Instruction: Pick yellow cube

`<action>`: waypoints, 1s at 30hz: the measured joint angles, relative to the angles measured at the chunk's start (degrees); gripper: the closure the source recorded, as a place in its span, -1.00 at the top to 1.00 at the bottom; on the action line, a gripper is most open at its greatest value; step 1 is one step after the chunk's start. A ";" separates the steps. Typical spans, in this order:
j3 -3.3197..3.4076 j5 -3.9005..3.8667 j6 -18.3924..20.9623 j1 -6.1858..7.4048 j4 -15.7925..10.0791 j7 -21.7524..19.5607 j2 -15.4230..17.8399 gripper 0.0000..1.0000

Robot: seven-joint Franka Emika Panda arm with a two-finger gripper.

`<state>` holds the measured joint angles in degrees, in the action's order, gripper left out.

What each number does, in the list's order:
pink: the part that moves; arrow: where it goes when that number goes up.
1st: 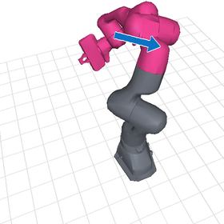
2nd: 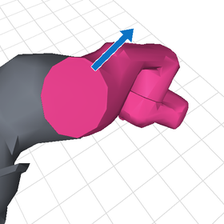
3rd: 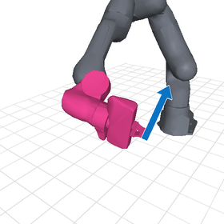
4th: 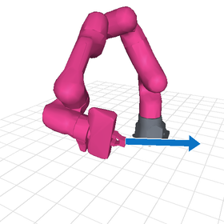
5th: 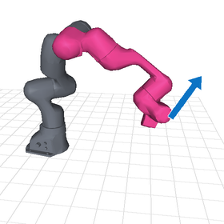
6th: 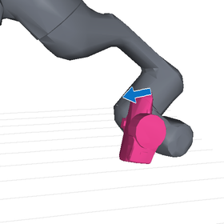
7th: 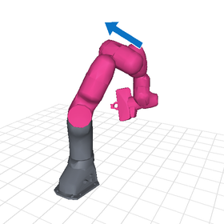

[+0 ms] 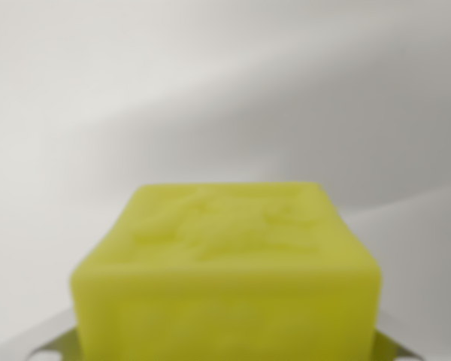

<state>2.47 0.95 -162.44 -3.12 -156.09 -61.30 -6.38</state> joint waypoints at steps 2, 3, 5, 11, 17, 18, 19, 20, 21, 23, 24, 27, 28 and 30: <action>0.00 -0.12 0.58 -0.03 -0.06 -0.09 0.66 -1.00; 0.00 -0.17 0.88 -0.05 -0.10 -0.13 0.98 -1.00; -0.01 -0.28 1.47 -0.07 -0.15 -0.20 1.64 -1.00; -0.01 -0.55 3.27 -0.13 -0.29 -0.40 3.57 -1.00; -0.01 -0.78 5.09 -0.18 -0.37 -0.57 5.47 -1.00; -0.01 -0.82 5.40 -0.19 -0.38 -0.60 5.78 -1.00; -0.01 -0.85 5.71 -0.20 -0.38 -0.62 6.10 -1.00; -0.02 -0.88 6.01 -0.20 -0.39 -0.64 6.41 -1.00; -0.02 -0.91 6.32 -0.21 -0.39 -0.67 6.71 -1.00; -0.02 -0.98 6.94 -0.23 -0.39 -0.71 7.33 -1.00; -0.02 -1.01 7.24 -0.23 -0.39 -0.74 7.64 -1.00; -0.02 -1.10 8.18 -0.25 -0.39 -0.80 8.54 -1.00; -0.02 -1.12 8.48 -0.26 -0.38 -0.82 8.84 -1.00; -0.02 -1.17 9.11 -0.26 -0.35 -0.86 9.45 -1.00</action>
<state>2.46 -0.23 -153.33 -3.38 -156.43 -62.15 3.07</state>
